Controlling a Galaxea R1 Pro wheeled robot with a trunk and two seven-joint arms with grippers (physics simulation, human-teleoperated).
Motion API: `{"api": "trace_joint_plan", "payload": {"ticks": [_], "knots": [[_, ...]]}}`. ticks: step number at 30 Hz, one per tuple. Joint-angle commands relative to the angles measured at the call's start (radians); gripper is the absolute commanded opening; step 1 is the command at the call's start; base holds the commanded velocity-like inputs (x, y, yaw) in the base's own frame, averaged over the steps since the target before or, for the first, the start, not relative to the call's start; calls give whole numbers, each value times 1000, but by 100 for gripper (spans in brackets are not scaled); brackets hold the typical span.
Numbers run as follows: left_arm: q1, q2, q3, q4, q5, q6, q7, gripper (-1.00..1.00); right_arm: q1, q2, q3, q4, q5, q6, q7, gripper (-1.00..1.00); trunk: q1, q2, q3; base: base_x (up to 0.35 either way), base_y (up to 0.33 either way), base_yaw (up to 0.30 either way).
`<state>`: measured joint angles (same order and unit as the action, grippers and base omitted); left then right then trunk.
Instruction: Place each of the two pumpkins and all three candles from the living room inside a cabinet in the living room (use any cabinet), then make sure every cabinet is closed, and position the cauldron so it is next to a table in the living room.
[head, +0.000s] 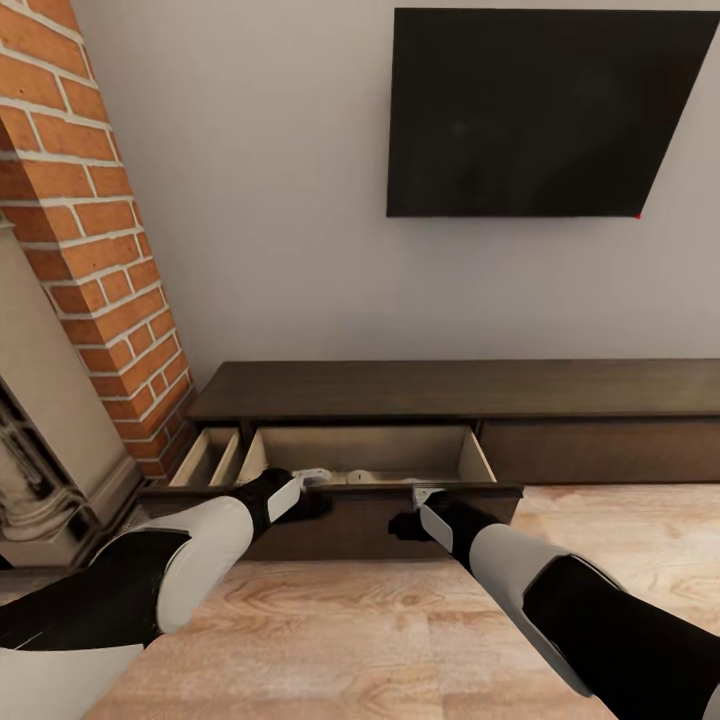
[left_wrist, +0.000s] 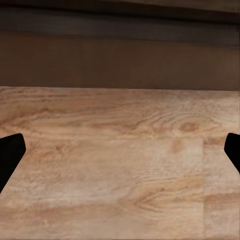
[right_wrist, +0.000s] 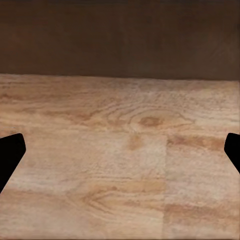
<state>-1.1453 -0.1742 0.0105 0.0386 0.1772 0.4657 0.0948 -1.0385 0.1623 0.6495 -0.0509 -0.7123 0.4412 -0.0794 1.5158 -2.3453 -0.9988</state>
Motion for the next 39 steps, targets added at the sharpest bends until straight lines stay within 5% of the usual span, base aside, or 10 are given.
{"api": "trace_joint_plan", "payload": {"ticks": [1, 4, 7, 8, 11, 14, 22, 33, 39], "knots": [[4, 0, 1, 1, 10, -11, 7, 100, 1, 0, 7, -2, -11, 4, -7, 100, 4, -8, -4, 0, 0, 0], [39, 0, -1, 1, -10, -88, 8, 100, 3, -1, 6, -1, -12, -10, -6, 100, 15, -29, -13, 0, 0, 0], [68, 0, -1, 0, -71, -155, 7, 100, 5, 0, 7, 0, -11, -45, -6, 100, 27, -50, -23, 0, 0, 0], [92, 0, 0, 0, -115, -195, 7, 100, 19, -1, 6, 0, -11, -73, -5, 100, 31, -57, -26, 0, 0, 0], [118, 0, 0, 0, -138, -244, 7, 100, 36, -1, 6, 0, -10, -102, -6, 100, 42, -78, -35, 0, 0, 0], [133, 0, 0, 0, -147, -326, 11, 100, 46, -1, 6, 0, -10, -155, -6, 100, 54, -99, -45, 0, 0, 0], [153, 0, 1, -1, -148, -359, 15, 100, 53, -1, 7, 0, -10, -230, -7, 100, 84, -155, -70, 0, 0, 0], [164, 0, 6, -1, -142, -510, 17, 100, 92, -1, 6, 0, -12, -255, -9, 100, 89, -157, -112, 0, 0, 0], [186, 0, 8, -1, -142, -629, 19, 100, 160, -4, 6, 0, -9, -450, -5, 100, 92, -159, -136, 0, 0, 0]]}}
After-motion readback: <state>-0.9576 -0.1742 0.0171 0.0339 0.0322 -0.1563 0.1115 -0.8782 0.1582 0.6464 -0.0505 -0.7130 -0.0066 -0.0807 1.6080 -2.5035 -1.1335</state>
